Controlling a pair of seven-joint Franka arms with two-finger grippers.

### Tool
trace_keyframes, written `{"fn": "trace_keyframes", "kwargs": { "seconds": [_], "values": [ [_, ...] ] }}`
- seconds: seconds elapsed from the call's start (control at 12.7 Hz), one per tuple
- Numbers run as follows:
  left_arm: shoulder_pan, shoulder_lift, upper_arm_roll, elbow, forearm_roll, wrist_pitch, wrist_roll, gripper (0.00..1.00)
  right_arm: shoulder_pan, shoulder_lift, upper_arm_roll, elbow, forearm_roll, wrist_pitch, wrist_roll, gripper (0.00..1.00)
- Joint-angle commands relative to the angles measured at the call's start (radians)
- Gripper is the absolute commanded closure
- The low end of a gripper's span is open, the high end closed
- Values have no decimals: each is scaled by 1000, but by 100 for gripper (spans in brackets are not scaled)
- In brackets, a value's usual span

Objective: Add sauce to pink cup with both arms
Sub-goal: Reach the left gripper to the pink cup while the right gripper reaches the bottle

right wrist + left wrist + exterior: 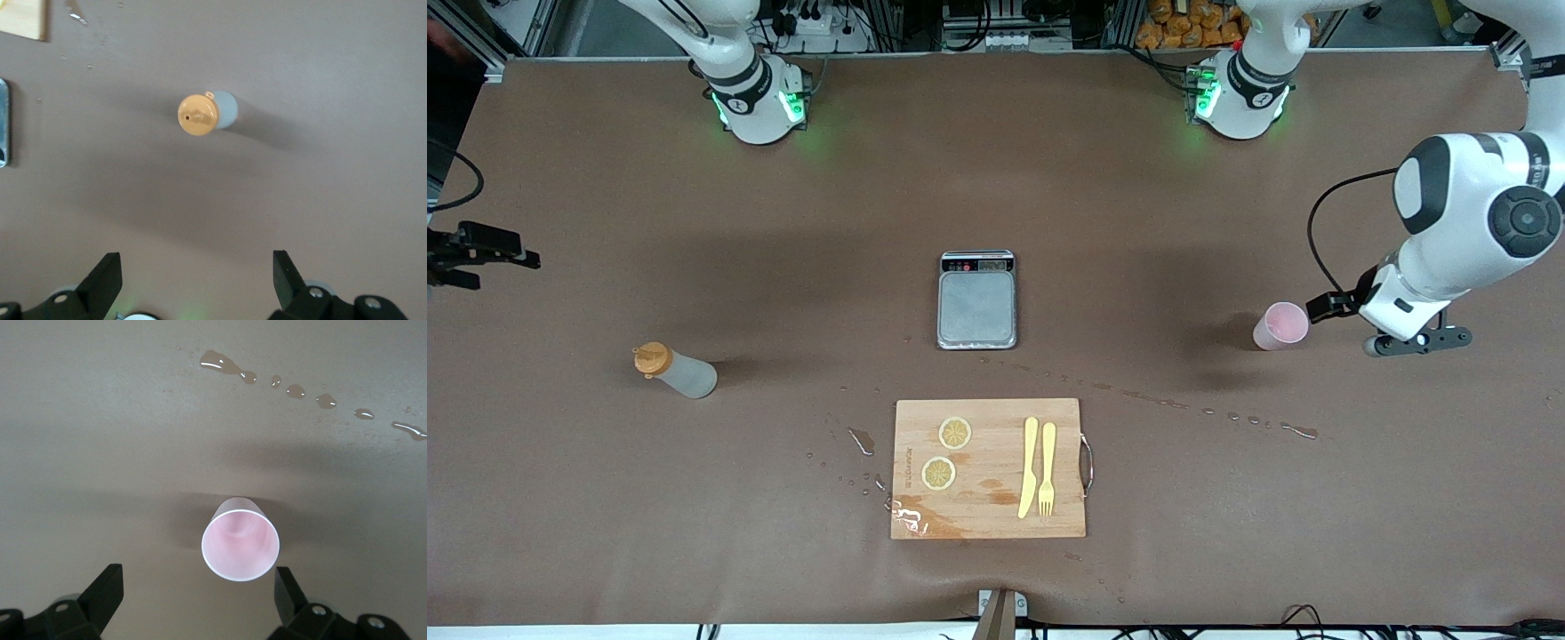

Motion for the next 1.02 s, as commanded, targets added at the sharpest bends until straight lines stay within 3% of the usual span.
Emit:
{"fn": "trace_keyframes", "kwargs": {
  "seconds": [0.0, 0.24, 0.47, 0.63, 0.94],
  "values": [
    [5, 1, -4, -94, 20, 115, -24, 0, -106, 70, 9, -15, 101, 33, -243, 0],
    [8, 44, -4, -102, 20, 139, -27, 1, -153, 141, 7, -15, 137, 94, -452, 0],
    [44, 90, -5, -102, 22, 179, -26, 25, -156, 192, 9, -20, 143, 136, -569, 0],
    [44, 105, -5, -103, 22, 179, -27, 34, -158, 233, 9, -28, 190, 159, -716, 0],
    [41, 122, -7, -103, 12, 180, -27, 34, -152, 272, 10, -96, 241, 260, -974, 0]
  ]
}}
